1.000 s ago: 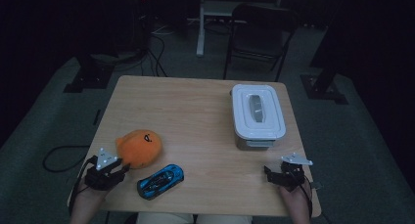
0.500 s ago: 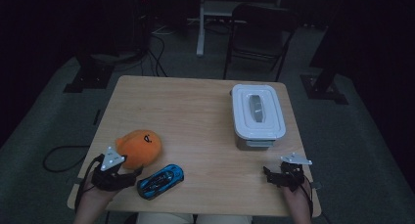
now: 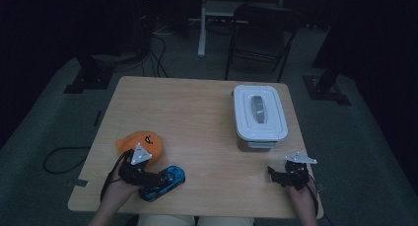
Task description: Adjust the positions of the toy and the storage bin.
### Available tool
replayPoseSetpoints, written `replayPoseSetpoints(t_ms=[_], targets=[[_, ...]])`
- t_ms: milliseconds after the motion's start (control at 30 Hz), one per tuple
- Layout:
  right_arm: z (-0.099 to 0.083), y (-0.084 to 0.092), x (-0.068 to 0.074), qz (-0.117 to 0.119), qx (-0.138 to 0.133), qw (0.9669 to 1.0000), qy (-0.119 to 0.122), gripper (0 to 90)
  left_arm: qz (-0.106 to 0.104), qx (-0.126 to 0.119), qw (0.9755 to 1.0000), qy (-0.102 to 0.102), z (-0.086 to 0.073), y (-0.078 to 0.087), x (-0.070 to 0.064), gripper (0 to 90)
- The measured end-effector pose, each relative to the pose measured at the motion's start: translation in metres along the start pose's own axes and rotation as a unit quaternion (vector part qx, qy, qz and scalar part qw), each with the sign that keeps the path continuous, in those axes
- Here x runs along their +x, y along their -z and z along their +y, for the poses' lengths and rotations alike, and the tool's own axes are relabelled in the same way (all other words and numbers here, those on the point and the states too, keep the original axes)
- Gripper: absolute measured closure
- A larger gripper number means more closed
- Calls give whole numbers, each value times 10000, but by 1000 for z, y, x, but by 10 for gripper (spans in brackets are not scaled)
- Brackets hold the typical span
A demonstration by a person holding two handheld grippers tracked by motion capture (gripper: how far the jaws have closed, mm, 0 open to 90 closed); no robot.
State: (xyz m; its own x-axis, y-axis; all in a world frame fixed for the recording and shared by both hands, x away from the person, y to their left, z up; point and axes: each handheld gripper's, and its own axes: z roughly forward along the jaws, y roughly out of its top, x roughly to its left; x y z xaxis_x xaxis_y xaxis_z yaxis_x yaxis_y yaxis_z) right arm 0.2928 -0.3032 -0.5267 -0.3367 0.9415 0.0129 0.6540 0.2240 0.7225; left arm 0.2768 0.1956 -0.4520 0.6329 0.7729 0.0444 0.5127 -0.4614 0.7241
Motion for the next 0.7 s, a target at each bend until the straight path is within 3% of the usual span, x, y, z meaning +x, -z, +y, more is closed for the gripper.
replayPoseSetpoints(t_ms=[67,333,433,600,633,700], targets=[[2,0,-5,-57,-8,9999,-108,136,-104,23,9999,46,7,-7,0,3],[9,5,-22,-412,-232,9982,-368,132,-235,-181,9996,-20,40,-36,-7,5],[11,3,-29,-574,-309,9968,-467,132,-141,-230,9995,-153,51,-51,-11,5],[14,2,-35,-646,-487,9952,-558,131,-125,-363,9992,-137,63,-69,-10,5],[16,1,-37,-690,-506,9947,-563,132,-105,-435,9990,-26,68,-76,-8,5],[20,-2,-41,-748,-540,9938,-617,131,-284,-464,9984,161,74,-83,-6,5]])
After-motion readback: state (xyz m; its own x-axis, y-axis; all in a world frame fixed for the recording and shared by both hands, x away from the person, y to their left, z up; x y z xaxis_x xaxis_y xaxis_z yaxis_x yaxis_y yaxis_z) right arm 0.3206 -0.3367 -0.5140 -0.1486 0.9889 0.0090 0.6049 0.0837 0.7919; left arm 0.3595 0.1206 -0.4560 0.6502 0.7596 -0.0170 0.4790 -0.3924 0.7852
